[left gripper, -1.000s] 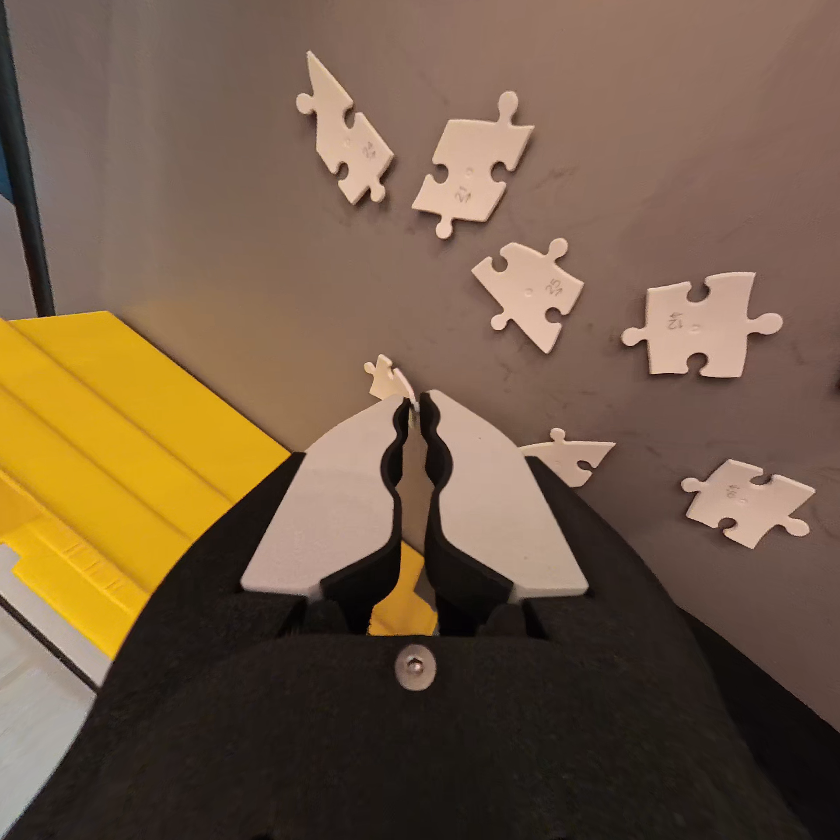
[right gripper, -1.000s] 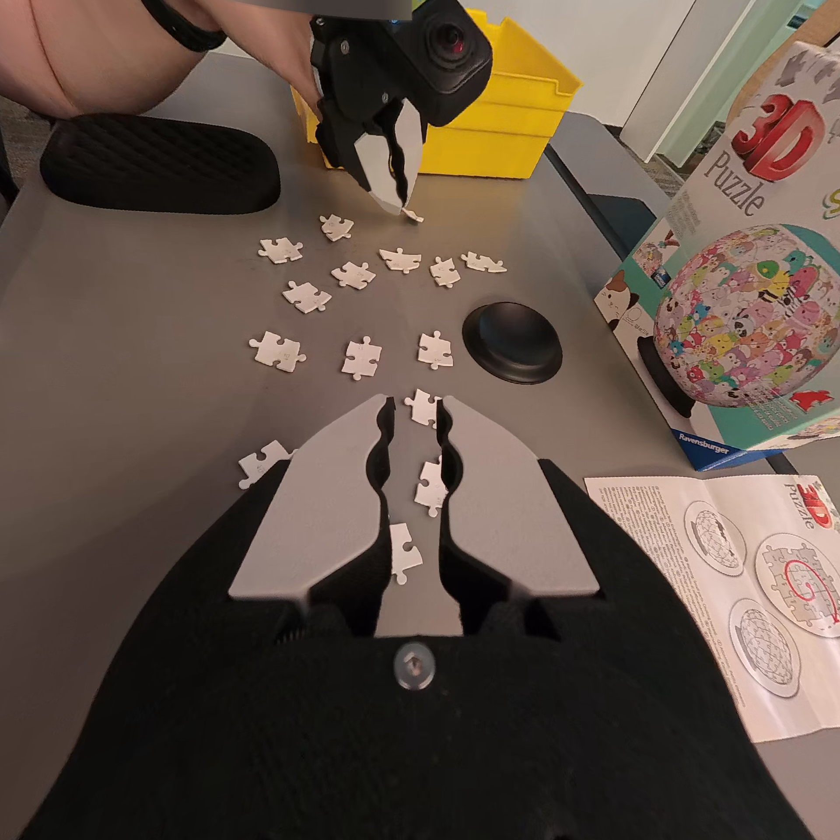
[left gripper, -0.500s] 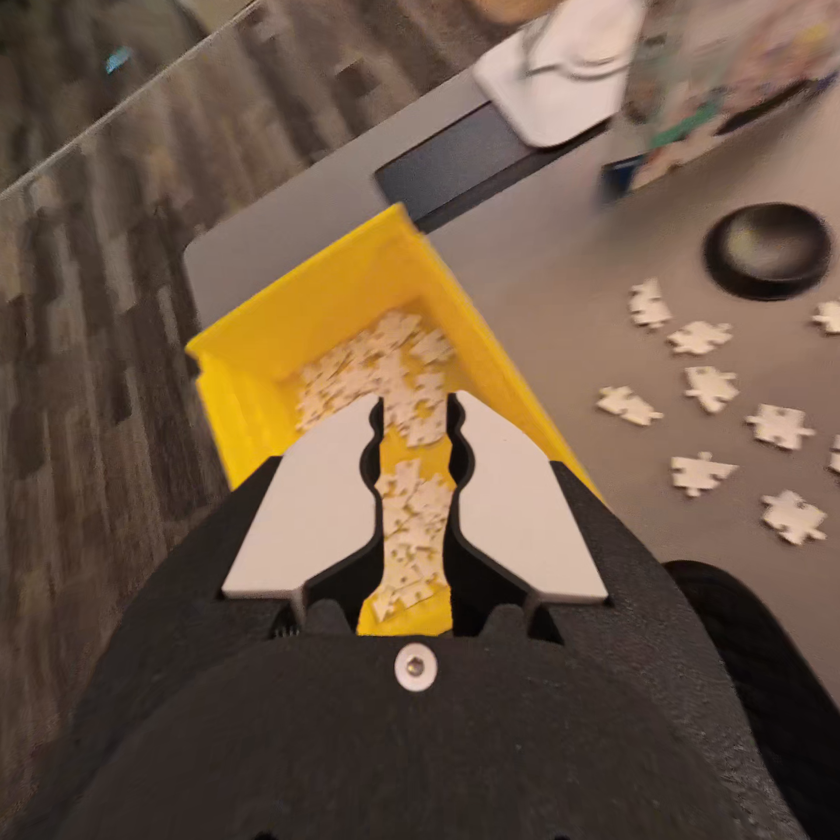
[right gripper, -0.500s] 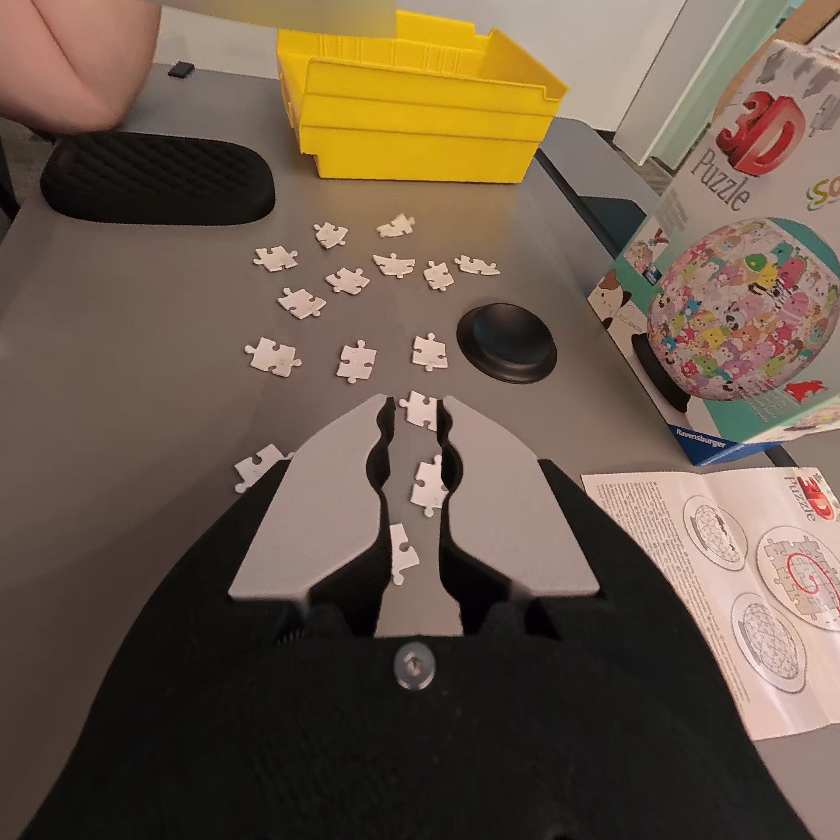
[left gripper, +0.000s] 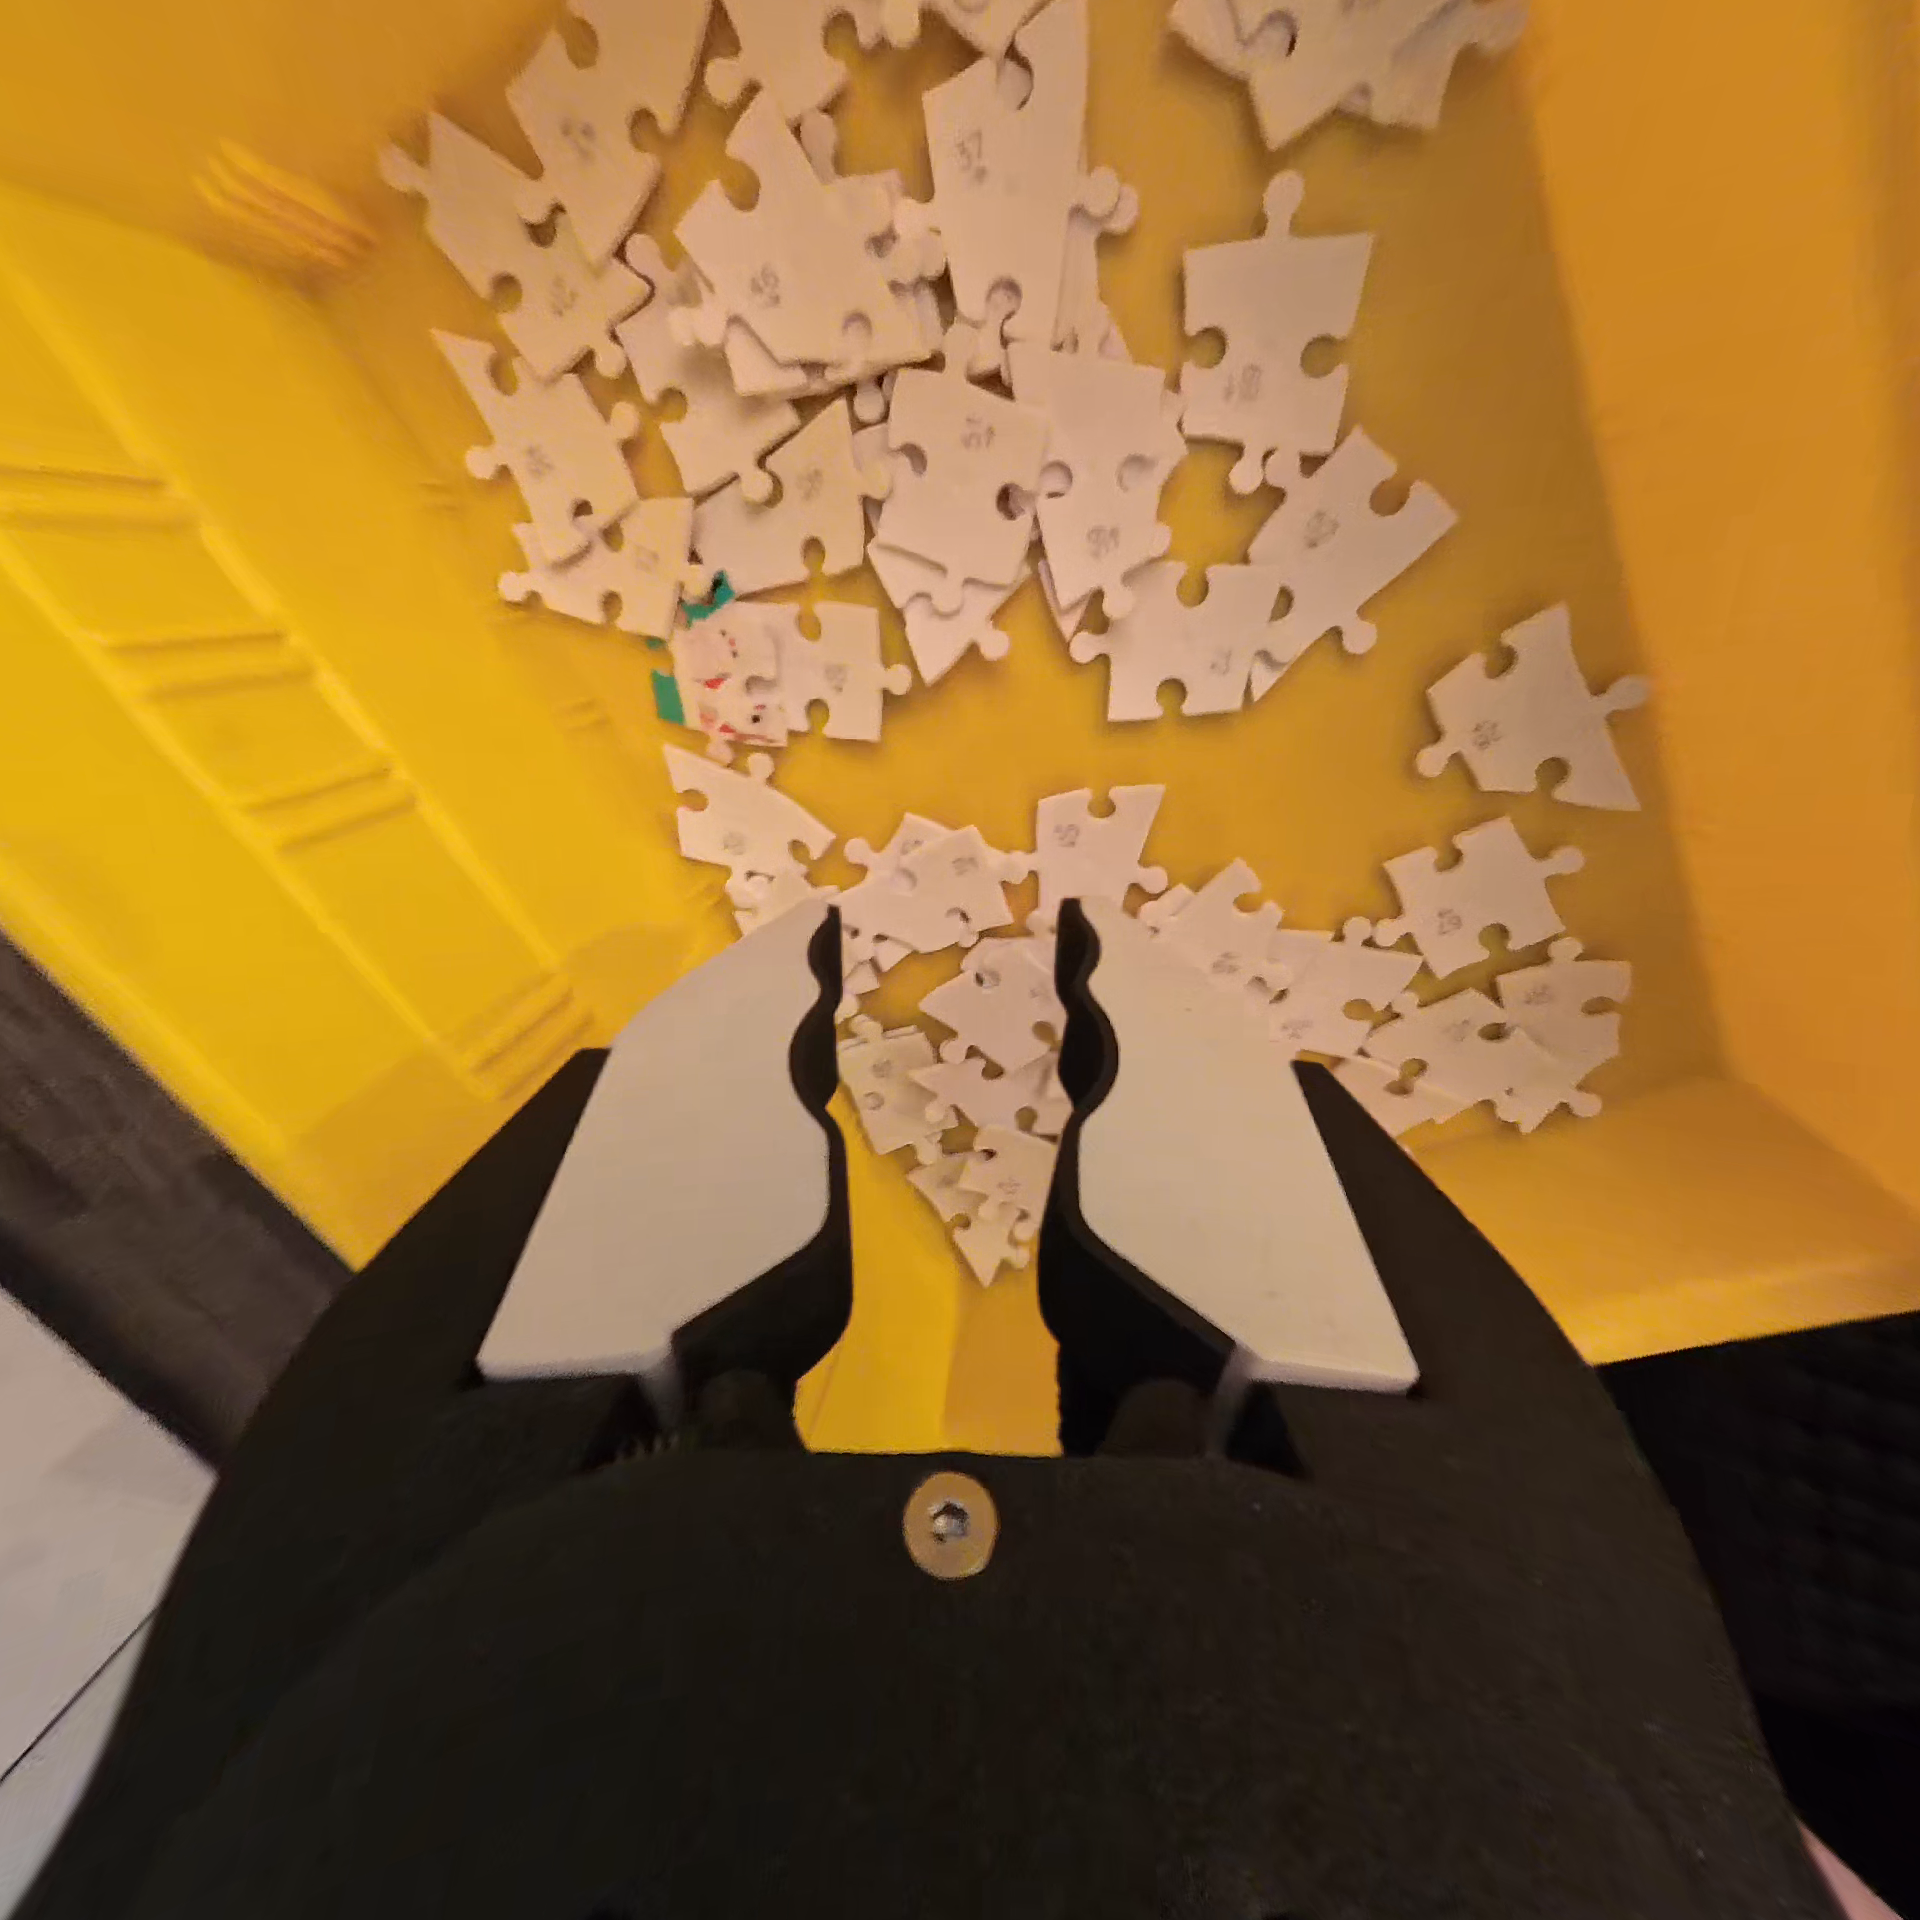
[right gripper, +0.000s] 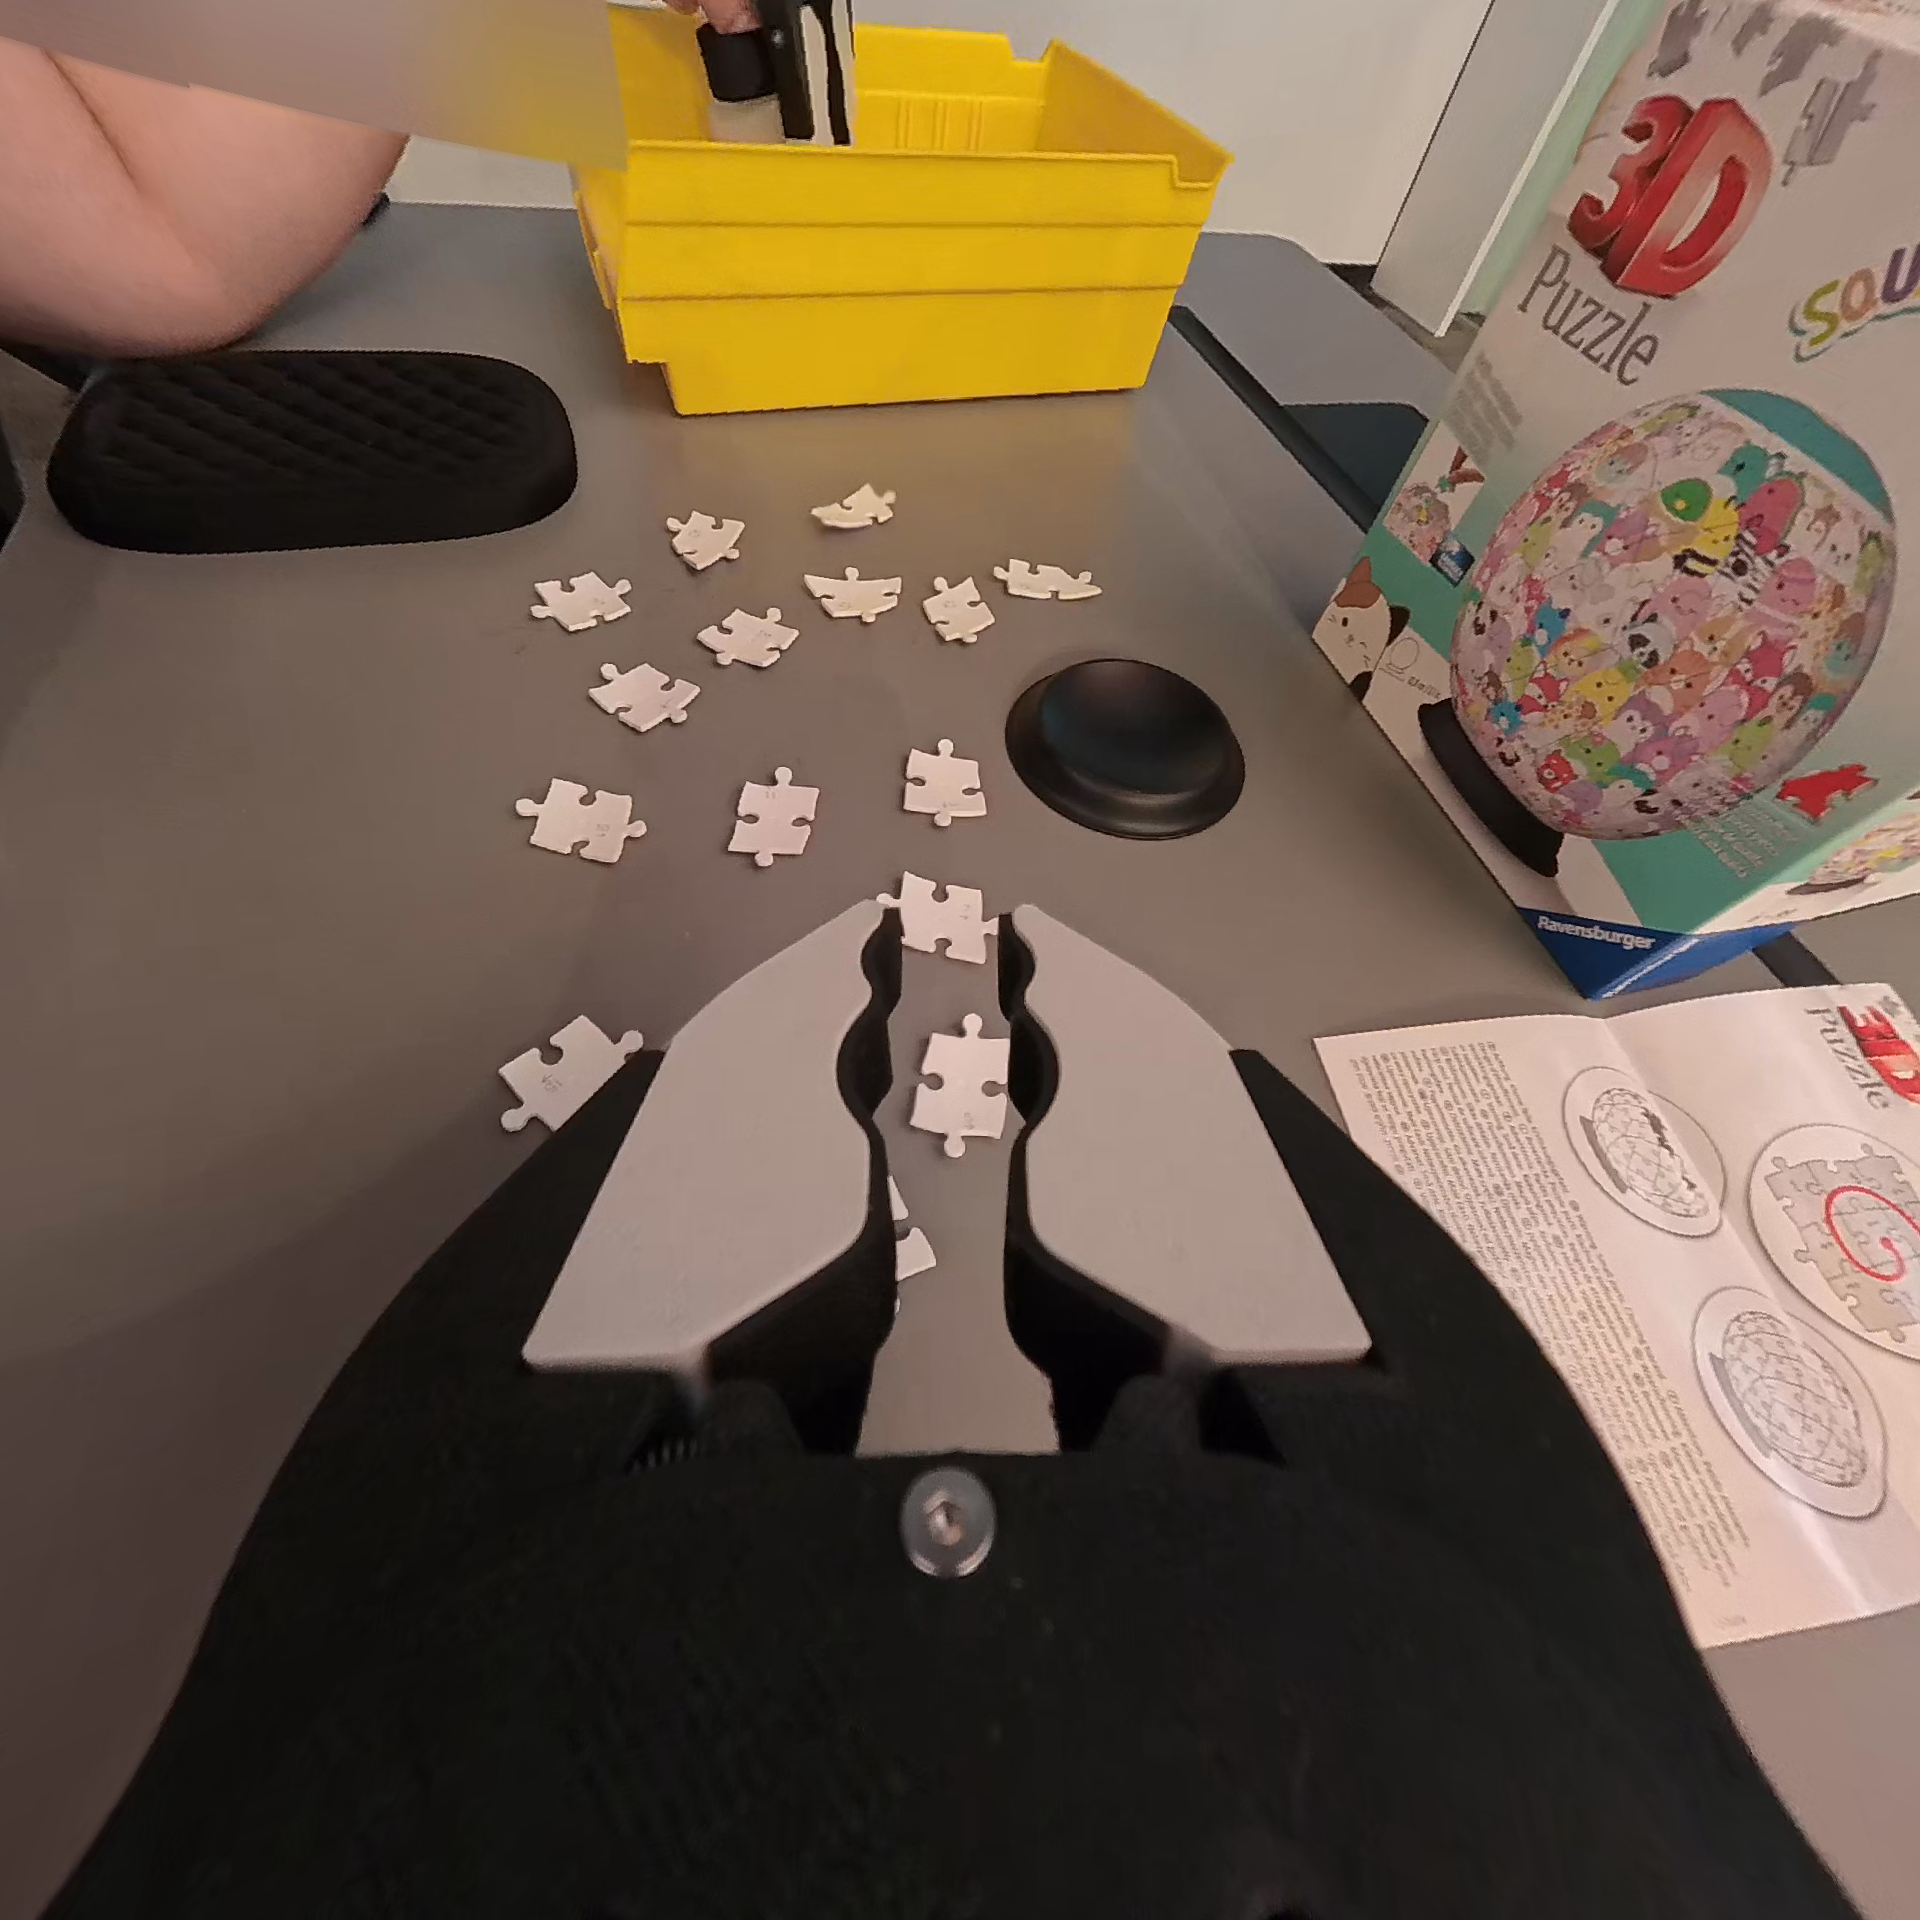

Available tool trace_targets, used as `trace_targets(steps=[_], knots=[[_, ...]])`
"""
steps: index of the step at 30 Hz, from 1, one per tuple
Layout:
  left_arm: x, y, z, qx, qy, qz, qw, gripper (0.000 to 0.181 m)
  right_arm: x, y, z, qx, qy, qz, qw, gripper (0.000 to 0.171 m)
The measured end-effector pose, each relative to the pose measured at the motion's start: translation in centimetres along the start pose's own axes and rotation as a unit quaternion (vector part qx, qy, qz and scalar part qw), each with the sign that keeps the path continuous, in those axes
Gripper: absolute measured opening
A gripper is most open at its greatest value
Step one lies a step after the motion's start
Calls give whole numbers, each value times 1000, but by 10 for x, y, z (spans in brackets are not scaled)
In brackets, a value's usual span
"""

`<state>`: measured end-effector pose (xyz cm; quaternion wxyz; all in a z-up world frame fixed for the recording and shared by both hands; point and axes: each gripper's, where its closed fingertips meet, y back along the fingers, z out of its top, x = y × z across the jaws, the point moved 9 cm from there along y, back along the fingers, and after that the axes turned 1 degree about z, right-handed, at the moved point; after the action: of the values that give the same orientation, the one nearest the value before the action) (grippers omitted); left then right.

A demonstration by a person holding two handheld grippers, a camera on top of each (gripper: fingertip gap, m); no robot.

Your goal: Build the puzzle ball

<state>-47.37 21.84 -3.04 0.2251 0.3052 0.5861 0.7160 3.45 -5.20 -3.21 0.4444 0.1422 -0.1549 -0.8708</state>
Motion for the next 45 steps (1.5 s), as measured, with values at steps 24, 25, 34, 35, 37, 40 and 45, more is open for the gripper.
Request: trace_targets(steps=[24, 25, 34, 35, 37, 40, 45], knots=[[17, -29, -8, 58, 84, -48, 994, 38, 4, -4, -1, 18, 7, 13, 1000, 18], [17, -29, -8, 57, 84, -49, 994, 38, 4, -4, -1, 18, 7, 13, 1000, 18], [18, -7, -11, 17, 80, -51, 995, 38, 5, -3, 0, 17, 9, 12, 1000, 18], [18, 0, -13, 6, 81, -51, 995, 38, 4, -2, 0, 17, 8, 12, 1000, 18], [19, 13, -15, -19, 86, -50, 995, 38, 5, -3, 0, 16, 8, 13, 1000, 18], [13, 38, -17, -70, 81, -55, 993, 38, 5, -3, -1, 20, 10, 12, 1000, 18], [-22, 91, -7, -196, 30, -70, 978, 38, 5, -3, -1, 20, 10, 12, 1000, 18]])
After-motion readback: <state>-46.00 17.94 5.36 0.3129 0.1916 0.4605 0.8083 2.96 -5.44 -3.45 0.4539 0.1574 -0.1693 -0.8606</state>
